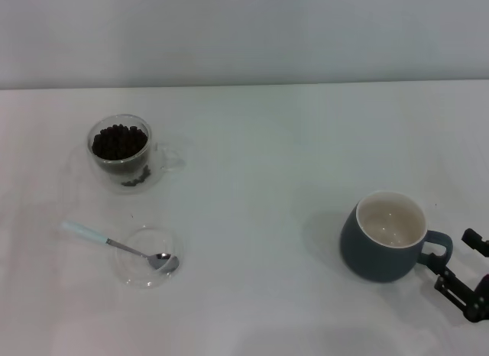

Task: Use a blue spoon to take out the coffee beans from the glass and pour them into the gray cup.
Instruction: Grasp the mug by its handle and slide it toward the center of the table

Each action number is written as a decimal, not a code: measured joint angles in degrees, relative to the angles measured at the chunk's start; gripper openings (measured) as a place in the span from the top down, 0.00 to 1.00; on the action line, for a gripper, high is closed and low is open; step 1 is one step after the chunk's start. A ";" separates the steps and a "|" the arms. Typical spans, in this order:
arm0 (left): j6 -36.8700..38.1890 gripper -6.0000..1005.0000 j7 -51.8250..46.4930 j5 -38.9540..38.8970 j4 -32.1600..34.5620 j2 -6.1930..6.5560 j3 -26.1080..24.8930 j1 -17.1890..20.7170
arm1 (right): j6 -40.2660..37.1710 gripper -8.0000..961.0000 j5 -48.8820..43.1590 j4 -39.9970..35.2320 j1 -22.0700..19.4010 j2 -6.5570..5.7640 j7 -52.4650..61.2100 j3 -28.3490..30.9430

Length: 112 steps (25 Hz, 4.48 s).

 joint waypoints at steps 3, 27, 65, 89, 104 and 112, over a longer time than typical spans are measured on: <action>0.00 0.34 0.00 0.00 0.02 0.05 0.00 0.01 | 3.40 0.24 -0.02 -1.62 0.13 0.11 0.00 0.00; -0.33 0.34 0.20 -0.09 1.66 0.15 0.00 -0.26 | 6.81 0.41 1.16 -3.31 0.33 0.20 -0.18 0.53; 0.09 0.35 0.00 -1.32 2.14 0.15 -0.01 1.50 | 9.20 0.68 1.05 -7.39 2.14 0.10 0.64 -5.79; -0.01 0.35 0.04 -1.31 2.28 0.14 0.00 1.45 | 12.41 0.83 0.73 -8.50 3.95 -0.12 0.25 -7.61; 0.08 0.35 0.00 -1.25 1.74 -0.13 0.17 1.50 | 13.20 0.83 0.98 -12.84 5.13 0.18 0.53 -14.12; 0.22 0.35 0.00 -0.95 1.70 -0.28 0.27 2.07 | 17.17 0.84 1.16 -17.29 5.27 0.34 0.54 -17.83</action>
